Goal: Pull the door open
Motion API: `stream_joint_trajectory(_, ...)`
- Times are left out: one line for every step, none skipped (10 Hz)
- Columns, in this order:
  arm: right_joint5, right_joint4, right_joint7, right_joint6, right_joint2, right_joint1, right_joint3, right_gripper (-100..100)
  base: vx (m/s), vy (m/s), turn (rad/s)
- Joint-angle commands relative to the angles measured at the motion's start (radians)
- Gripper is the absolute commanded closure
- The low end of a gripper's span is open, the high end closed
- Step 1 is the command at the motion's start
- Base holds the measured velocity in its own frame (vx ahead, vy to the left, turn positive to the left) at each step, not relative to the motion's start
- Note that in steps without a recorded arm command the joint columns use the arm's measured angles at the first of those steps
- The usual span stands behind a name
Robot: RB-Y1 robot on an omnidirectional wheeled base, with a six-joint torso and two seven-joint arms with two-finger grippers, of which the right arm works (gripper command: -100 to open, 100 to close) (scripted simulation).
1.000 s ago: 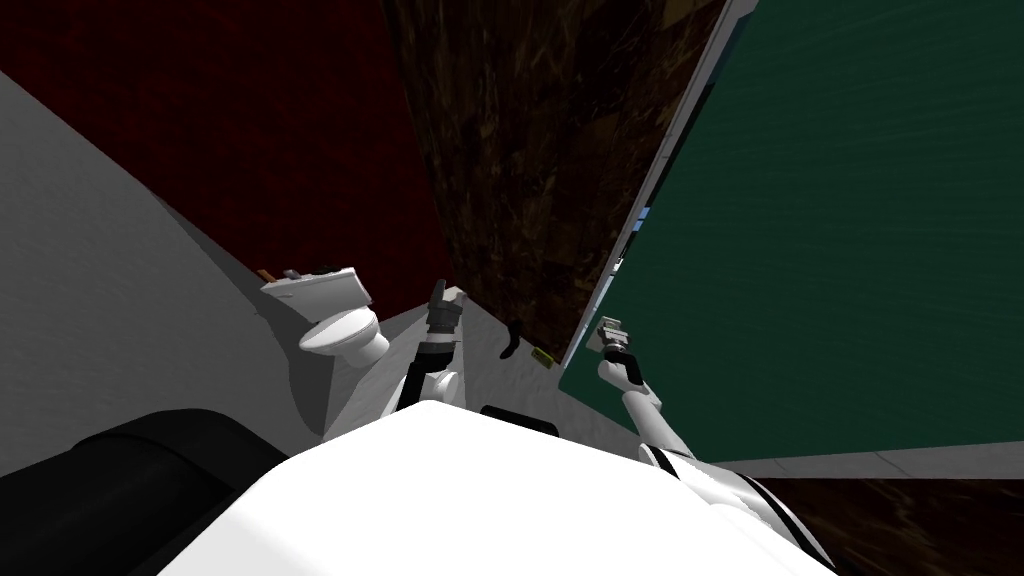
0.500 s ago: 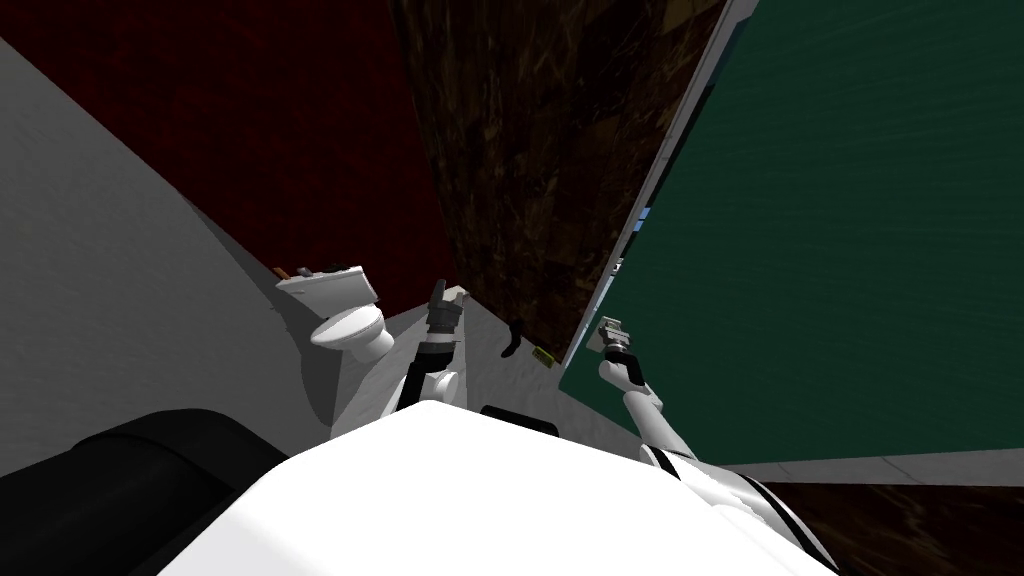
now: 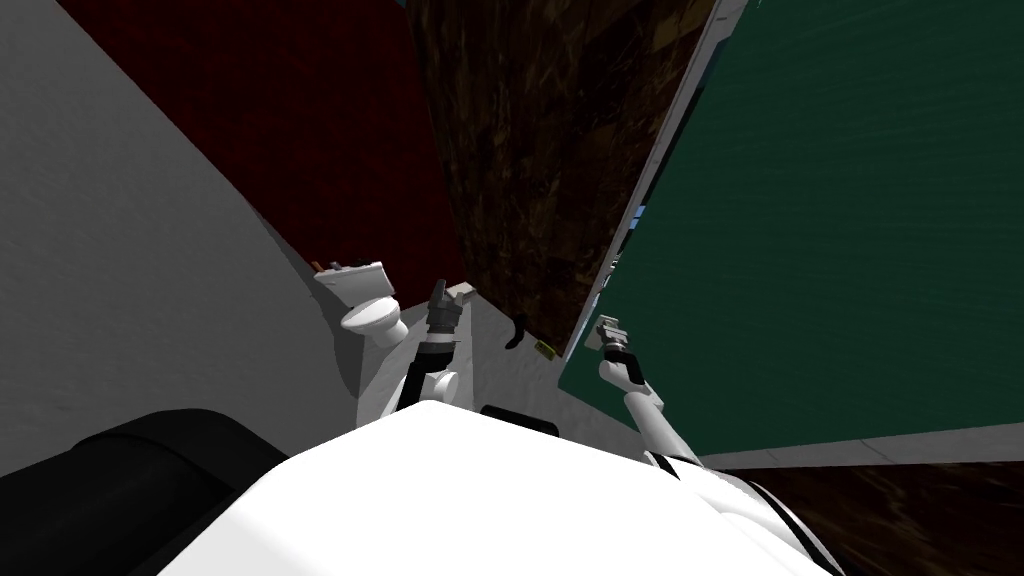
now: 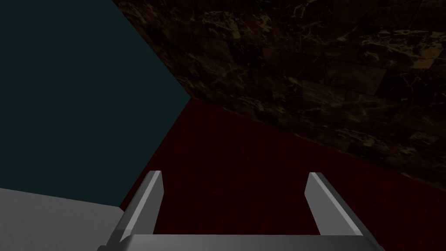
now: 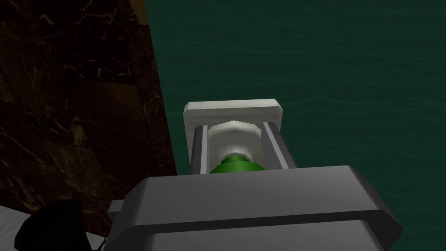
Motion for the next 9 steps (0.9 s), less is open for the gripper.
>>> stream_joint_trajectory(0.002,0.046,-0.018,-0.018,-0.002,-0.01,0.014,100,-0.075,0.002,0.0)
stream_joint_trajectory(0.008,0.038,-0.044,-0.013,-0.009,-0.002,0.042,100,-0.165,-0.038,0.109)
stream_joint_trajectory(0.01,0.037,-0.049,-0.012,-0.01,-0.001,0.048,100,-0.215,-0.09,0.126)
stream_joint_trajectory(0.012,0.034,-0.059,-0.01,-0.012,0.002,0.058,100,-0.206,-0.086,0.11)
stream_joint_trajectory(0.015,0.031,-0.071,-0.007,-0.016,0.005,0.071,100,-0.237,-0.078,0.116)
stream_joint_trajectory(0.015,0.028,-0.071,-0.007,-0.016,0.005,0.071,100,-0.17,-0.047,0.041)
stream_joint_trajectory(0.018,0.027,-0.084,-0.005,-0.019,0.009,0.086,100,-0.196,-0.044,0.077)
stream_joint_trajectory(0.016,0.008,-0.073,-0.008,-0.022,0.005,0.073,100,-0.109,-0.022,0.025)
stream_joint_trajectory(0.028,-0.021,-0.078,0.004,-0.007,0.016,0.107,100,-0.067,-0.015,-0.103)
